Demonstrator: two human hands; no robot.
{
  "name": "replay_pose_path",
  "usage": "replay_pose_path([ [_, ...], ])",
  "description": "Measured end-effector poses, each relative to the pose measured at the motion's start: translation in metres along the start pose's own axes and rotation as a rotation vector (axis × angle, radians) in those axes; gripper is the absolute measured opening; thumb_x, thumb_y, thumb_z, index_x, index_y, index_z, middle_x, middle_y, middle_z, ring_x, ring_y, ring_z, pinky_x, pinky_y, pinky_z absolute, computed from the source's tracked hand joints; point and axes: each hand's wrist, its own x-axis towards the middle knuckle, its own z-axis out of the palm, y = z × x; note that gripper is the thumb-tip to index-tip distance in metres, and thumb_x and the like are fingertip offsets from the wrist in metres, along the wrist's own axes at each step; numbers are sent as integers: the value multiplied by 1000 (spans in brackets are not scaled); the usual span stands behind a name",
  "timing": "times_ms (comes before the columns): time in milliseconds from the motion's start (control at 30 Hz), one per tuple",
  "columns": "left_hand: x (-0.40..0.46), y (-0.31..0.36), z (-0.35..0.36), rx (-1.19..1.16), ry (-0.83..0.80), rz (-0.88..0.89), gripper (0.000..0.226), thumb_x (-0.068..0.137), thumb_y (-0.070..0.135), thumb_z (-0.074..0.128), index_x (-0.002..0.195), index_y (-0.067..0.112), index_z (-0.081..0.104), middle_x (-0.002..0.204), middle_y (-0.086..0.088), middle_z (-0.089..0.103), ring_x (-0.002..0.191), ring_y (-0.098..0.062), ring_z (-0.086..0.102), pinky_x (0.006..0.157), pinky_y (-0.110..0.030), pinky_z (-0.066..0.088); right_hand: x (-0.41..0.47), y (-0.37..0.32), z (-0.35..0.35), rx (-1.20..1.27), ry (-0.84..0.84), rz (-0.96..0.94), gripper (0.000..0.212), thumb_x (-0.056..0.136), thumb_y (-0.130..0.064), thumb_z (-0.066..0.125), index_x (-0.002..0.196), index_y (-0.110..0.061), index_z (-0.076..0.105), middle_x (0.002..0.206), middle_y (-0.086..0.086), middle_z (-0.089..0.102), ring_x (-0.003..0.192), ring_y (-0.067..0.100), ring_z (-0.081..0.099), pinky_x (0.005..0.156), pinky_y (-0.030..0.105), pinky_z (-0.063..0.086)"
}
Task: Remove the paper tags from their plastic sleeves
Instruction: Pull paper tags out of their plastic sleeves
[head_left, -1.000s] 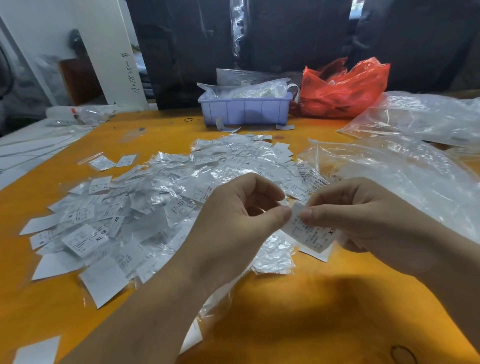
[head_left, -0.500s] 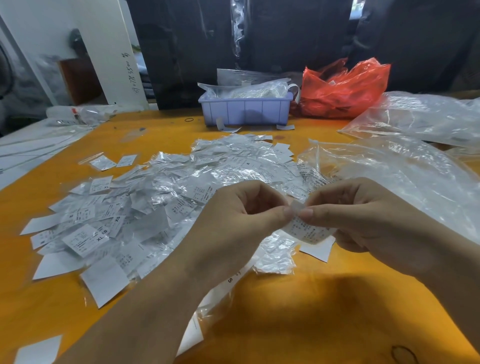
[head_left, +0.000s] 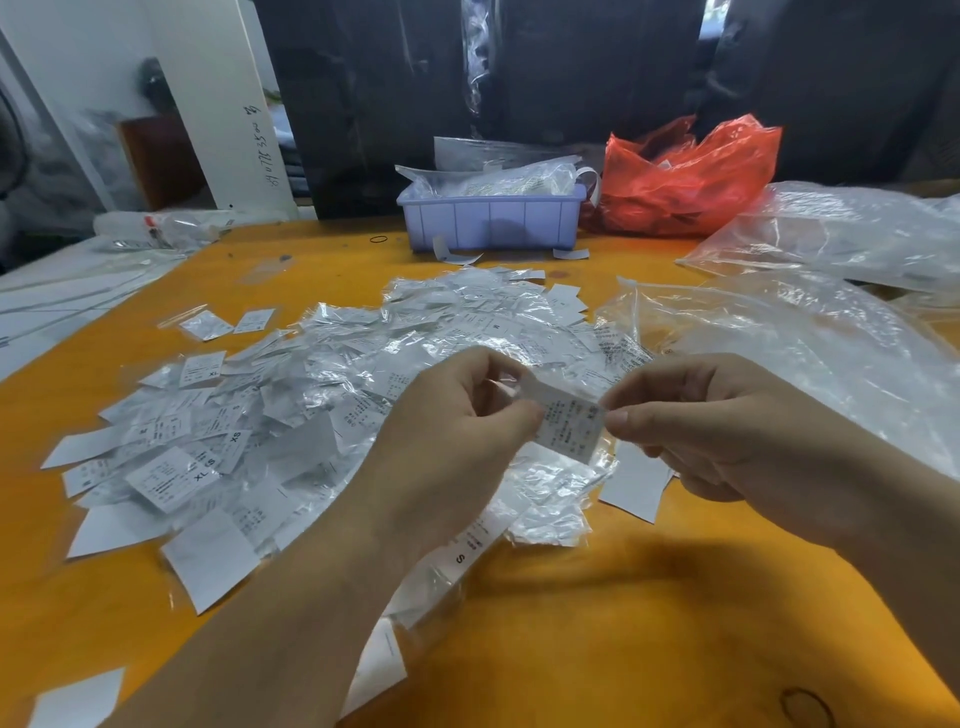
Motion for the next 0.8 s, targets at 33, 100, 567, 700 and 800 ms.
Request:
replay_pose_path([
  [33, 1, -3, -2, 84, 54, 8, 9, 92, 21, 63, 95, 29, 63, 70, 2, 65, 54, -1, 51, 49, -15, 42, 0, 0, 0, -3, 10, 6, 10, 77, -19, 71, 82, -11, 74, 50, -6, 47, 36, 7, 28, 36, 20, 24],
  [100, 4, -7, -5, 275, 141, 31, 13, 91, 27, 62, 101, 35, 58, 67, 6, 58, 51, -2, 49, 47, -17, 39, 1, 1, -1, 7, 25, 11, 24, 69, -28, 72, 85, -11, 72, 53, -4, 46, 38, 9, 26, 37, 20, 22],
  [567, 0, -3, -4, 765, 270, 55, 34, 84, 24, 63, 117, 30, 57, 109, 10, 51, 112, -17, 45, 96, -39, 42, 3, 16, 3, -642, 141, 163, 46, 75, -45, 76, 115, -33, 58, 90, -15, 51, 80, 4, 54, 65, 23, 43],
  [700, -2, -2, -1, 734, 244, 82, 28, 86, 21, 61, 112, 31, 59, 110, 10, 54, 111, -16, 46, 96, -38, 42, 1, 16, 5, -807, 118, 245, 56, 71, -49, 77, 118, -24, 59, 113, -5, 61, 99, 16, 59, 90, 39, 51],
  [800, -2, -4, 0, 703, 212, 79, 26, 87, 19, 60, 110, 31, 60, 109, 10, 54, 110, -15, 46, 95, -37, 43, 1, 19, 7, -837, 154, 183, 49, 74, -46, 76, 111, -17, 64, 98, -4, 65, 87, 12, 62, 79, 37, 53],
])
